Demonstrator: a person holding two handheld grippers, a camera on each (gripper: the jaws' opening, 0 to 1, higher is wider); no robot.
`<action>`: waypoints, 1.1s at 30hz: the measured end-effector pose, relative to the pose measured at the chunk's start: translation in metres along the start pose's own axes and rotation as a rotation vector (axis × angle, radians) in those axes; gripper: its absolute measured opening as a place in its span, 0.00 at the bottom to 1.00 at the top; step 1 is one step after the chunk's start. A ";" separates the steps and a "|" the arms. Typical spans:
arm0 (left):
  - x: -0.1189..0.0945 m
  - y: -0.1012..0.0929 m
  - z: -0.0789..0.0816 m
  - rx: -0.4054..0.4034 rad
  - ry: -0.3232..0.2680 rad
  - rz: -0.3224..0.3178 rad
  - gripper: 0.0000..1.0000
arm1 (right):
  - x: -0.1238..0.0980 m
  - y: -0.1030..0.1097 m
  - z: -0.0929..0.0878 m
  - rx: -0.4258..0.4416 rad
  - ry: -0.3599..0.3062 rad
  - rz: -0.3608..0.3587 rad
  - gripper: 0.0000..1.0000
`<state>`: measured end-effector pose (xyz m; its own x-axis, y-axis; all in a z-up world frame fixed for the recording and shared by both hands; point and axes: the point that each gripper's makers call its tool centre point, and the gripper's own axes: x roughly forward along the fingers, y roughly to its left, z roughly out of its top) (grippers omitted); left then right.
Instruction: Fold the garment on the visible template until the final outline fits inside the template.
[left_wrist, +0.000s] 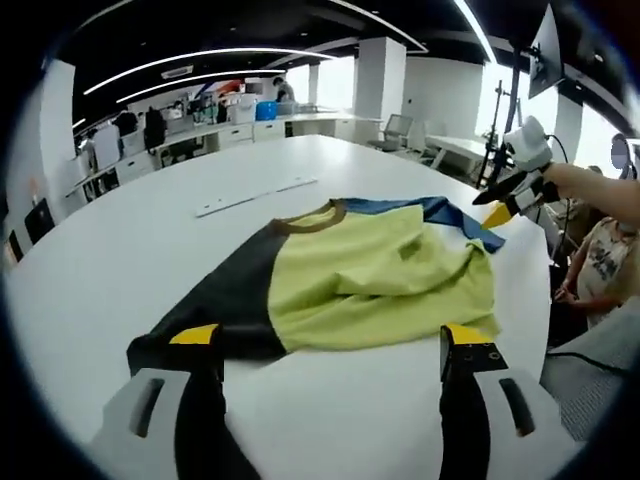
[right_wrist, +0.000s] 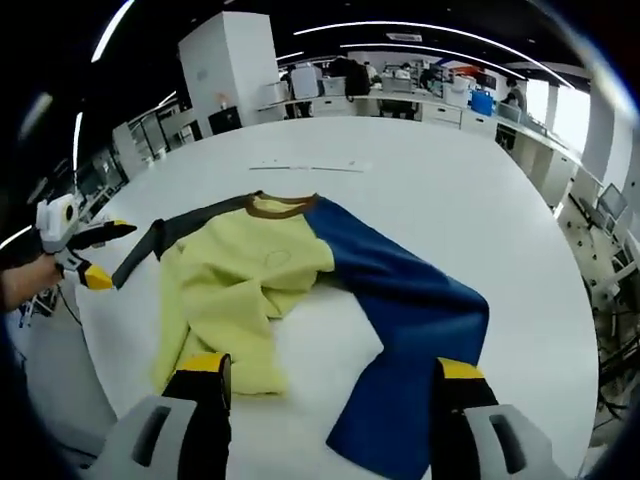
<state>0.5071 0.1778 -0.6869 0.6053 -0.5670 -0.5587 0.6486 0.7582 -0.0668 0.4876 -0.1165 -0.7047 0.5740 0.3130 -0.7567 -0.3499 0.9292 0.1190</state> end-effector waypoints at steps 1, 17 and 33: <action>0.001 -0.005 -0.001 -0.012 0.004 -0.005 0.85 | -0.001 0.005 -0.004 0.004 0.000 0.003 0.80; 0.020 -0.095 -0.018 -0.006 0.034 -0.117 0.68 | 0.006 0.060 -0.046 0.032 0.022 0.070 0.70; 0.036 -0.143 -0.032 -0.044 0.032 -0.130 0.46 | 0.021 0.101 -0.058 0.023 0.023 0.134 0.43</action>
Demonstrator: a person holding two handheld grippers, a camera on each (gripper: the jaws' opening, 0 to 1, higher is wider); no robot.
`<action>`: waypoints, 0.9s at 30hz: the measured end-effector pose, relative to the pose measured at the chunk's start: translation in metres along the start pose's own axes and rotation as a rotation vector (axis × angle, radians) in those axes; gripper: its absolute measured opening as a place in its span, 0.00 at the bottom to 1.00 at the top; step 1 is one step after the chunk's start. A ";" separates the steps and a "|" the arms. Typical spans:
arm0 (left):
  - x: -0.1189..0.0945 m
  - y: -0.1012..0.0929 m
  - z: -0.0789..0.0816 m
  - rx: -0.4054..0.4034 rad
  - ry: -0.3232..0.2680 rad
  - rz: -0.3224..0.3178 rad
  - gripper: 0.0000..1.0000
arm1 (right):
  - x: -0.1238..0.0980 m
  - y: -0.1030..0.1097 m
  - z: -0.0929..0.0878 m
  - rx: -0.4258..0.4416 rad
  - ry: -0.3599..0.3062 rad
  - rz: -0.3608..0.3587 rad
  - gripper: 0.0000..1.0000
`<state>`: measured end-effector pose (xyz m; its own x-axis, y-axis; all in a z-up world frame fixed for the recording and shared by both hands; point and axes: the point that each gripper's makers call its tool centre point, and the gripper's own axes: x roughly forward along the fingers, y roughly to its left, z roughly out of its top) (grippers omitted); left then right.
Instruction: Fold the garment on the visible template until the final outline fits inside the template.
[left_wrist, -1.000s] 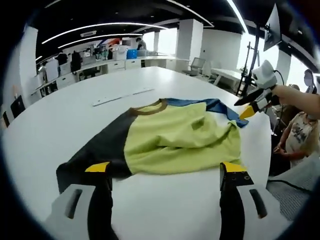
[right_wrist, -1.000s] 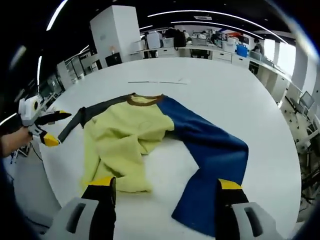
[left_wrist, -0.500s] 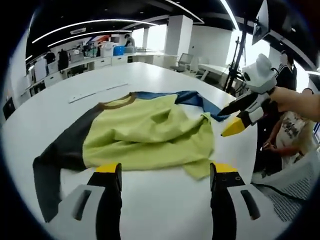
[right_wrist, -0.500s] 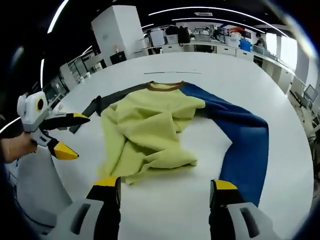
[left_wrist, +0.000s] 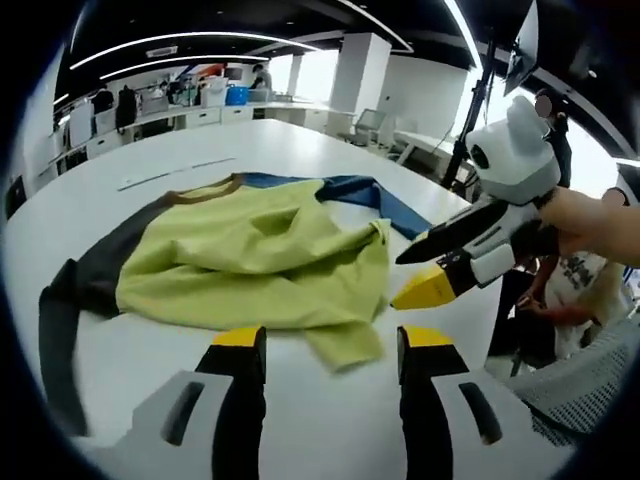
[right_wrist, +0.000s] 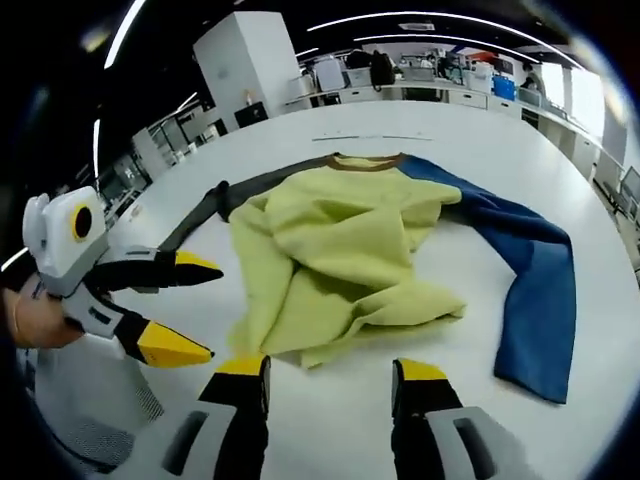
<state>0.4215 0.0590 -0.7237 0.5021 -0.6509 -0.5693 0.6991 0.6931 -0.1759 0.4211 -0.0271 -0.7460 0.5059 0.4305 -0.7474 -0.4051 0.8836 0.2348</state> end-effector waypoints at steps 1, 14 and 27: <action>0.002 -0.002 -0.002 0.016 0.002 -0.005 0.43 | 0.001 0.000 -0.002 0.003 0.005 0.000 0.40; 0.016 -0.015 -0.016 0.029 0.036 0.001 0.28 | 0.007 0.010 -0.005 0.046 -0.011 0.009 0.16; 0.019 -0.005 -0.023 -0.027 0.059 0.091 0.19 | 0.013 0.010 -0.003 0.041 -0.022 -0.006 0.06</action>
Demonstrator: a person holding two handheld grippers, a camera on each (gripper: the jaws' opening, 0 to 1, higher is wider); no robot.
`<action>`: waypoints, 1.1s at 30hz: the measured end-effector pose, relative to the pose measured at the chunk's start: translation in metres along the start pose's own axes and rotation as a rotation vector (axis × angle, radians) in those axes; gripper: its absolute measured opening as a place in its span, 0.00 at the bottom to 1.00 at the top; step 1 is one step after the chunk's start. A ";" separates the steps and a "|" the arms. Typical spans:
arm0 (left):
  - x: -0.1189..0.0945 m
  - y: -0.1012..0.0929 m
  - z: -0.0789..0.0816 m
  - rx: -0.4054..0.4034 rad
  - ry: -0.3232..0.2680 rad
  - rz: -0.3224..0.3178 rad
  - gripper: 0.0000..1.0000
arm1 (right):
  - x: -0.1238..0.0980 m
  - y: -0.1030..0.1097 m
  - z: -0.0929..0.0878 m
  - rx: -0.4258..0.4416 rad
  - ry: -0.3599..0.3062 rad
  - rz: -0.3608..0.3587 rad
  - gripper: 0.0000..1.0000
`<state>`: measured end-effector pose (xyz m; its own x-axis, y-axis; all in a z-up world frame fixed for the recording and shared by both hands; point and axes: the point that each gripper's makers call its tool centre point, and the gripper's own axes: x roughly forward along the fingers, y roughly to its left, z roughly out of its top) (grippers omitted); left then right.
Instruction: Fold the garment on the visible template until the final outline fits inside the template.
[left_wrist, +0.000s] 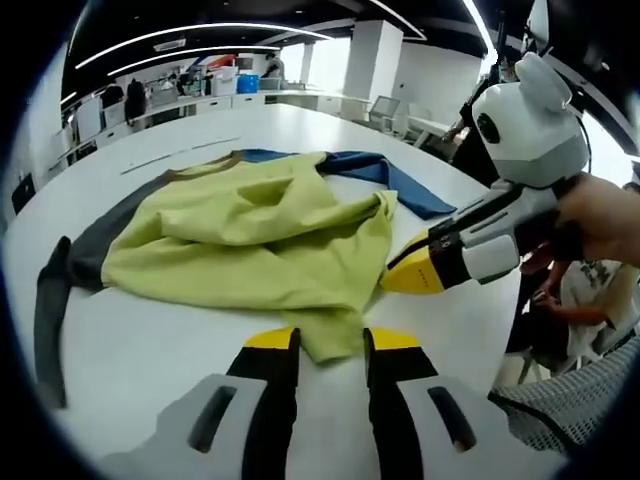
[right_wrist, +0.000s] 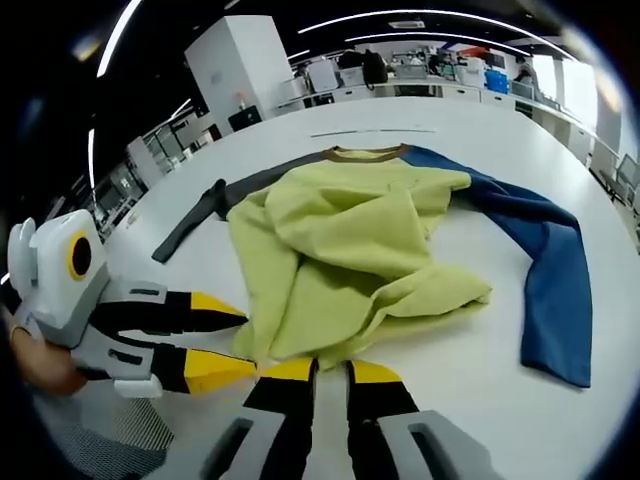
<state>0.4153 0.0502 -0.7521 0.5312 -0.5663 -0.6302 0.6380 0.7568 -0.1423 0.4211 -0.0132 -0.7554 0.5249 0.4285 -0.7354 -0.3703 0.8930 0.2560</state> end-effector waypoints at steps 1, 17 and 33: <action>0.000 0.001 -0.001 -0.018 0.005 0.006 0.15 | 0.000 0.000 0.000 0.004 0.002 -0.004 0.04; -0.009 -0.002 0.020 0.024 -0.072 -0.030 0.03 | -0.006 -0.004 0.003 0.055 -0.028 -0.008 0.00; -0.032 0.008 0.024 -0.034 -0.093 -0.019 0.02 | -0.017 -0.012 0.005 0.031 -0.037 -0.031 0.00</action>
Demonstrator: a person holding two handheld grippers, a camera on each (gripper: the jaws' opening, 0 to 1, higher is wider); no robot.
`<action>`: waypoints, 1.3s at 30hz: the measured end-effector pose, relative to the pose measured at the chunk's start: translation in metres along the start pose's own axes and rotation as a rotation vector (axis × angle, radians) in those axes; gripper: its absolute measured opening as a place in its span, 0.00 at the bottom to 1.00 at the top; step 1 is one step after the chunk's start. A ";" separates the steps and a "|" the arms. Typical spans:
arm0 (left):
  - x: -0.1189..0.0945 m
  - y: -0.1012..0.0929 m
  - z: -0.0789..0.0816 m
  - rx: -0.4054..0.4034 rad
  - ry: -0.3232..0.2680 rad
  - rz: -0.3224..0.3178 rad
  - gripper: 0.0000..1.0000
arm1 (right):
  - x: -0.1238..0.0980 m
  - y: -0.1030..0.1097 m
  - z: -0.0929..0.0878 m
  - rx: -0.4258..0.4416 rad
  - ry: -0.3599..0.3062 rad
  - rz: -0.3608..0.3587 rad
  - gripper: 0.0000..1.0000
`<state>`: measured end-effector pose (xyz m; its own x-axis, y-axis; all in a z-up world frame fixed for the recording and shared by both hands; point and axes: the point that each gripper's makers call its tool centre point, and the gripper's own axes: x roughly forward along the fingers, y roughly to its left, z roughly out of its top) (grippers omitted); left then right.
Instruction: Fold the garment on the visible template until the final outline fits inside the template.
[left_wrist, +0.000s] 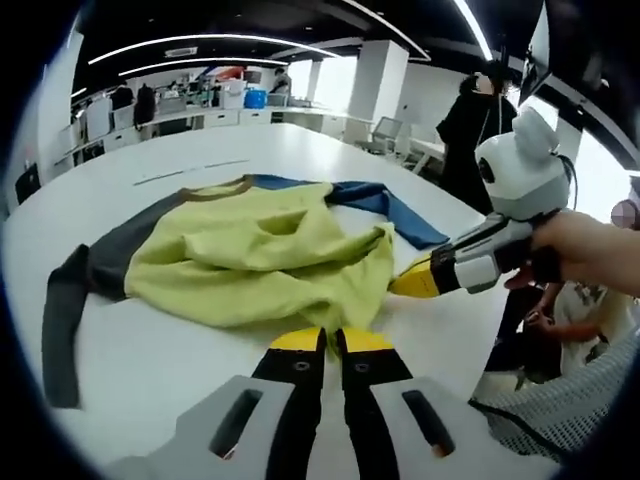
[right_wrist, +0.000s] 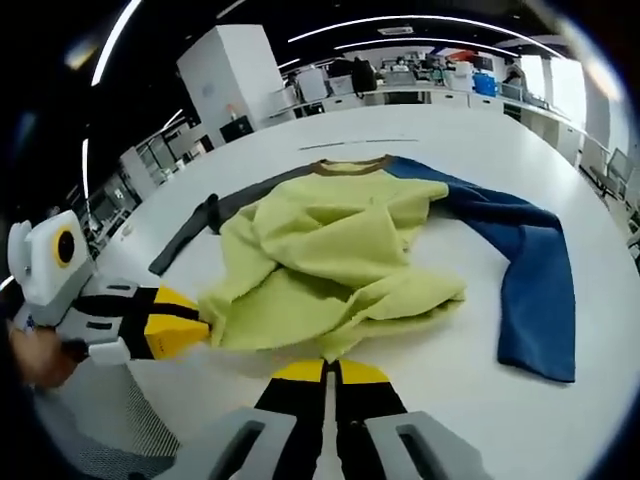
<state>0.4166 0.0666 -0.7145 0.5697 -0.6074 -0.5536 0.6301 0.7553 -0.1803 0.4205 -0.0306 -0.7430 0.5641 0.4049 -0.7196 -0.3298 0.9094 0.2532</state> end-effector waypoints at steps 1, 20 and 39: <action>-0.004 0.002 0.002 -0.013 -0.010 -0.001 0.02 | -0.002 -0.002 0.000 -0.002 -0.002 -0.003 0.00; -0.041 0.029 -0.014 -0.211 0.001 0.031 0.00 | -0.023 -0.021 -0.003 -0.051 -0.009 -0.064 0.00; -0.090 0.065 -0.032 -0.255 0.050 0.074 0.00 | -0.052 -0.047 -0.011 -0.112 -0.005 -0.134 0.00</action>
<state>0.3888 0.1782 -0.7026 0.5786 -0.5400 -0.6112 0.4308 0.8387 -0.3331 0.3988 -0.0957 -0.7245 0.6121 0.2811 -0.7391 -0.3332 0.9393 0.0812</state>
